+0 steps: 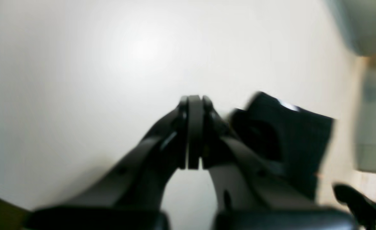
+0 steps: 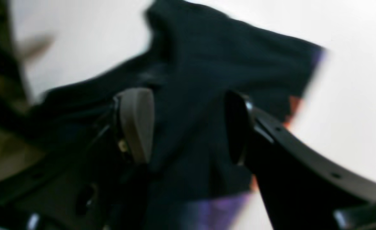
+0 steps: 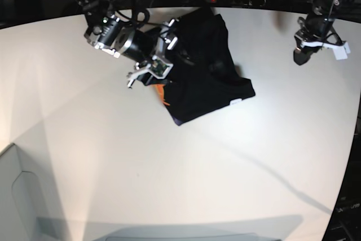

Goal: Fold the T-shirt properly

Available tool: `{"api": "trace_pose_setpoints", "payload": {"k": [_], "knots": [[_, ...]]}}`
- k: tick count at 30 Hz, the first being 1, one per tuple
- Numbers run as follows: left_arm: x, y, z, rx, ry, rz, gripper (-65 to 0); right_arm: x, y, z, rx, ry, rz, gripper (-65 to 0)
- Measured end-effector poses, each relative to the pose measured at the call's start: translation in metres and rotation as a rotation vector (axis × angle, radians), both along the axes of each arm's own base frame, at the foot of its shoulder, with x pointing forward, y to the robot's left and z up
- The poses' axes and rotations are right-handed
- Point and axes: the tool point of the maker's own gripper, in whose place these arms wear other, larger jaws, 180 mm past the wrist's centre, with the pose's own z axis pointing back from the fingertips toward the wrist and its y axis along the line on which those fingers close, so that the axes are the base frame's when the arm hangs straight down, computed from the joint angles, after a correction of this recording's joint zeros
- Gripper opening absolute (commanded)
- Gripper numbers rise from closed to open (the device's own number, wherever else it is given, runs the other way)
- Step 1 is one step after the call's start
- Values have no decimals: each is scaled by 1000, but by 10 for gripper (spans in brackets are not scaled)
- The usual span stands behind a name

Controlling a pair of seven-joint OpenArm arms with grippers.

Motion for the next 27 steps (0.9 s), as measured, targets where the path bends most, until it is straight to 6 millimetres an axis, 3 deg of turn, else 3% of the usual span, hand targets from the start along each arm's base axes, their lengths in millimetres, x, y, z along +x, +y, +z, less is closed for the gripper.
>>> {"api": "trace_pose_setpoints", "payload": {"k": [2, 6, 8, 12, 15, 21, 27], "knots": [[0, -24, -8, -60, 21, -42, -537, 6, -9, -1, -10, -2, -30, -292], [7, -69, -16, -143, 23, -129, -298, 7, -11, -1, -12, -3, -36, -292], [9, -91, -19, -181, 27, -185, -231, 7, -12, -1, -13, -5, -37, -292], [13, -115, -19, -218, 19, -239, -227, 7, -12, -1, -16, -3, -38, -292], [24, -119, -16, -221, -28, -201, -227, 7, -12, -3, -20, 1, -38, -292], [21, -143, -32, -148, 32, -274, -227, 9, -17, -3, -21, 0, -53, -292], [14, -140, -51, -120, 89, -250, -227, 14, -27, -4, -33, -3, -82, -292]]}}
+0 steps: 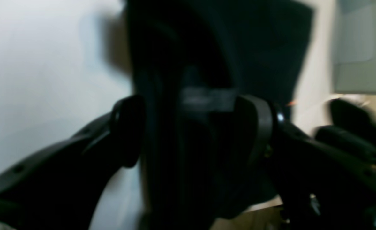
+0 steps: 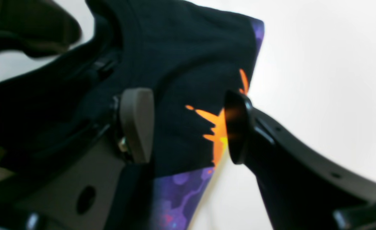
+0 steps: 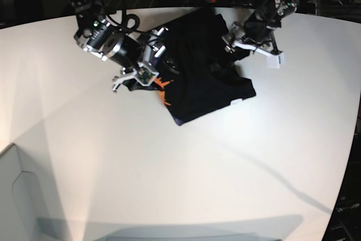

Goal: Fold the T-shirt properly

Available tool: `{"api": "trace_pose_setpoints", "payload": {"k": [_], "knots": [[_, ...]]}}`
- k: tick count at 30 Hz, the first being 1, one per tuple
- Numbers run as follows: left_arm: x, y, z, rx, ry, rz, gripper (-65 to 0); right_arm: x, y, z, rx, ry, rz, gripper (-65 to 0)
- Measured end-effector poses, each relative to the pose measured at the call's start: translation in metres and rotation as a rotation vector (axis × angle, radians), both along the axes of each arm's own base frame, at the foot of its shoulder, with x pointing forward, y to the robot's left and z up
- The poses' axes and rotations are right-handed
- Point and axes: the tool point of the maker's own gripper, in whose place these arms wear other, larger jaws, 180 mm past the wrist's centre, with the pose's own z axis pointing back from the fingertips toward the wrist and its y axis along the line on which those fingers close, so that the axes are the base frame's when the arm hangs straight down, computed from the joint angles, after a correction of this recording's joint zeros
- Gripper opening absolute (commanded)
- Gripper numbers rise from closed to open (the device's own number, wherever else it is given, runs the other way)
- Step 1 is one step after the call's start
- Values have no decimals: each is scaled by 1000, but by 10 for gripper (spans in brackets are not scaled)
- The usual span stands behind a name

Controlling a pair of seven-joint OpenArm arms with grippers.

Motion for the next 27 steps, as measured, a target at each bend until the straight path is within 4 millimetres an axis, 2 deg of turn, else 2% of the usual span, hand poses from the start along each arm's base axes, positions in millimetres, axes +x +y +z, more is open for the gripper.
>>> {"api": "trace_pose_setpoints", "payload": {"k": [12, 13, 16, 21, 24, 27], "knots": [[4, -5, -33, -66, 69, 20, -239, 1, -2, 0, -3, 0, -4, -292], [4, -6, -36, -76, 72, 23, -268, 2, -4, 0, -3, -2, -11, -292], [5, -5, -45, -86, 85, 24, -425, 9, -15, 0, -15, -10, -45, -293], [6, -6, -54, -105, 103, 29, -648, 23, -26, 10, 0, -40, -89, -294], [8, -4, -58, -55, 111, -11, -640, 34, -43, 11, -22, -48, -153, -294], [24, -9, -59, 76, 80, -133, -650, 53, -60, 26, 35, -87, -255, -294]]}}
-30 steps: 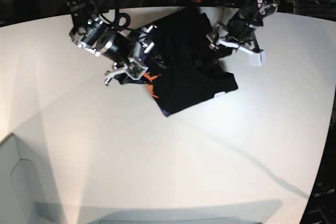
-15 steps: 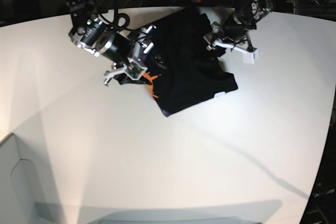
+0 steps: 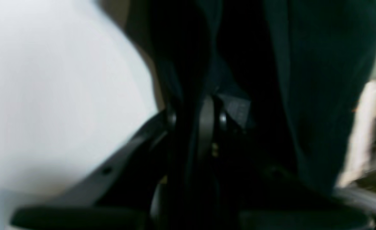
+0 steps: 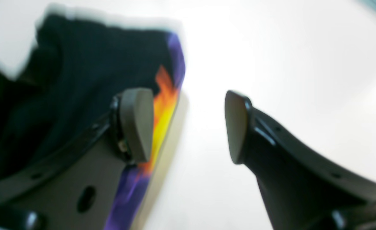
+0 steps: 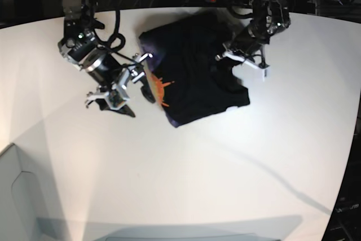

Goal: Fold the T-shirt properly

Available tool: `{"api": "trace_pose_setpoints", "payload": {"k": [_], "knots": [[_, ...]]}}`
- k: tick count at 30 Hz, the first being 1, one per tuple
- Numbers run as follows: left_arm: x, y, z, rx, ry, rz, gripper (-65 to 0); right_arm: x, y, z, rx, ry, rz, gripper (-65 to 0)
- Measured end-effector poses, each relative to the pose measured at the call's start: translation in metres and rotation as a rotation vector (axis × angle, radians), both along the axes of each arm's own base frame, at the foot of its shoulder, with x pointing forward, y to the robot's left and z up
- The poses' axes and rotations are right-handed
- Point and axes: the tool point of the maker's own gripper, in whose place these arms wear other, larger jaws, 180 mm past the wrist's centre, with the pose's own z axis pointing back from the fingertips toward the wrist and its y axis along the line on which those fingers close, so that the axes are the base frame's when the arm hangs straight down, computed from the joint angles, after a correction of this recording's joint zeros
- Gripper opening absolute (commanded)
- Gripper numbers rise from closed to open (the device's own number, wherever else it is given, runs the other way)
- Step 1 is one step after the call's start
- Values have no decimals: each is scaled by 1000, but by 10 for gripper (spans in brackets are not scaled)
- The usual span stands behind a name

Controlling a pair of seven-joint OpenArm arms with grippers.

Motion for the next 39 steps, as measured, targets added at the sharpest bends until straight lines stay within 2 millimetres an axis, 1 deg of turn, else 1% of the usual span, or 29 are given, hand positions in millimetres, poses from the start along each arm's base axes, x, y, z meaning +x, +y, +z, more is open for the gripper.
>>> {"api": "trace_pose_setpoints", "payload": {"k": [2, 5, 8, 10, 15, 16, 17, 19, 21, 24, 26, 27, 29, 33, 35, 36, 37, 39], "knots": [[13, -7, 0, 78, -26, -111, -650, 9, -17, 1, -17, -5, -63, -294], [34, -22, 1, 166, -72, -279, -650, 16, -30, 7, 5, -19, -125, -294], [58, -49, 0, 272, -123, -502, -650, 24, -48, 15, 12, -48, -186, -294], [75, -70, 2, 352, -158, -651, -650, 24, -55, 14, 8, -43, -208, -294], [101, -112, 7, 504, -222, -898, -650, 23, -71, 13, 2, -40, -252, -295], [113, -118, 14, 529, -249, -923, -650, 23, -75, 12, 0, -37, -262, -295], [117, -126, 14, 543, -257, -952, -650, 22, -78, 11, -4, -35, -270, -296], [131, -145, 20, 579, -294, -997, -650, 21, -85, 10, -9, -31, -290, -296], [143, -159, 24, 591, -329, -1018, -650, 19, -93, 9, -12, -27, -312, -296], [154, -174, 26, 609, -362, -1041, -650, 12, -106, 3, -24, -11, -348, -296], [162, -183, 28, 630, -386, -1059, -650, 5, -107, -5, -33, 19, -350, -297], [164, -190, 28, 637, -405, -1069, -650, 2, -106, -9, -34, 34, -346, -297], [163, -202, 30, 637, -431, -1087, -650, 0, -106, -10, -32, 37, -345, -297], [156, -221, 32, 619, -444, -1112, -646, -6, -104, -16, -25, 55, -349, -297], [156, -226, 35, 609, -447, -1113, -606, -7, -106, -17, -21, 61, -362, -297], [156, -226, 36, 607, -441, -1115, -561, -7, -108, -16, -21, 57, -367, -297], [158, -224, 36, 617, -426, -1117, -502, -6, -109, -15, -19, 51, -371, -297], [162, -216, 37, 654, -396, -1123, -363, -7, -109, -15, -13, 54, -378, -297]]}}
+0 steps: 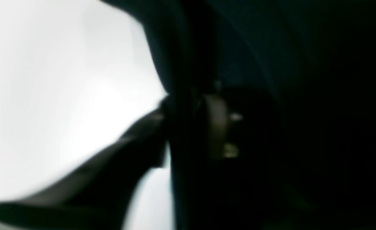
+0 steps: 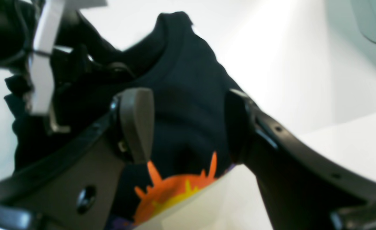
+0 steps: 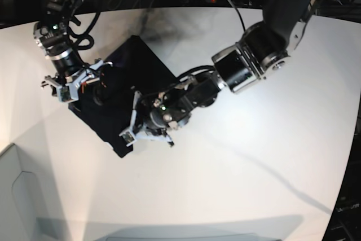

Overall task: Fold the T-shirt properly
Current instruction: 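Release the bundle and pull both grippers back from it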

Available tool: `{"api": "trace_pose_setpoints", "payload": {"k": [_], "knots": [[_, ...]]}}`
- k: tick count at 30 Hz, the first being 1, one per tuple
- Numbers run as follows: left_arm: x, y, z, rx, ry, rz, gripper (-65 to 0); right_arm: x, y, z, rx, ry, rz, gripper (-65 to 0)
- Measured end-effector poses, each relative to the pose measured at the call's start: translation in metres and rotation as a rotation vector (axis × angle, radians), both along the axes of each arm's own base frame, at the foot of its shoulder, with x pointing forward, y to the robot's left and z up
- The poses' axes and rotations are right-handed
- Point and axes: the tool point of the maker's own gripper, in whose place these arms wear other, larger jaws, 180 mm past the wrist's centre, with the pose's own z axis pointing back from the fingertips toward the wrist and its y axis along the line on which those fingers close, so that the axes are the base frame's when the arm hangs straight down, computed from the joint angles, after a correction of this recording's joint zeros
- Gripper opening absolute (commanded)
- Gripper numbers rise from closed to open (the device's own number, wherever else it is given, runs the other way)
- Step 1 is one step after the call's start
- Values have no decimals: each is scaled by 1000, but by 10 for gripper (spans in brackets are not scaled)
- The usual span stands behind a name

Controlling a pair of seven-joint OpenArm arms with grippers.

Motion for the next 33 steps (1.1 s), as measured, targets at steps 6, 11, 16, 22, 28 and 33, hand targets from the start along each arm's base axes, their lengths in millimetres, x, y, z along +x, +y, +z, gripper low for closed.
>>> {"api": "trace_pose_setpoints", "payload": {"k": [6, 11, 16, 22, 28, 33], "knots": [[6, -4, 32, -49, -57, -21, -165, 0, 1, 0, 1, 0, 0, -296], [28, 2, 108, -245, -133, 78, -181, 2, 1, 2, 1, -5, 1, -296], [14, 56, 105, -328, -38, 279, -201, 5, 0, 4, 0, -13, 0, -296], [-43, 139, 45, -452, 140, 654, -201, 7, -2, 6, -12, -19, 3, -293], [-118, 157, 1, -561, 340, 882, -201, 39, -21, 33, -8, -120, -46, -292], [-129, 126, -8, -586, 406, 822, -202, 70, -63, 15, 9, -77, -119, -292]]}}
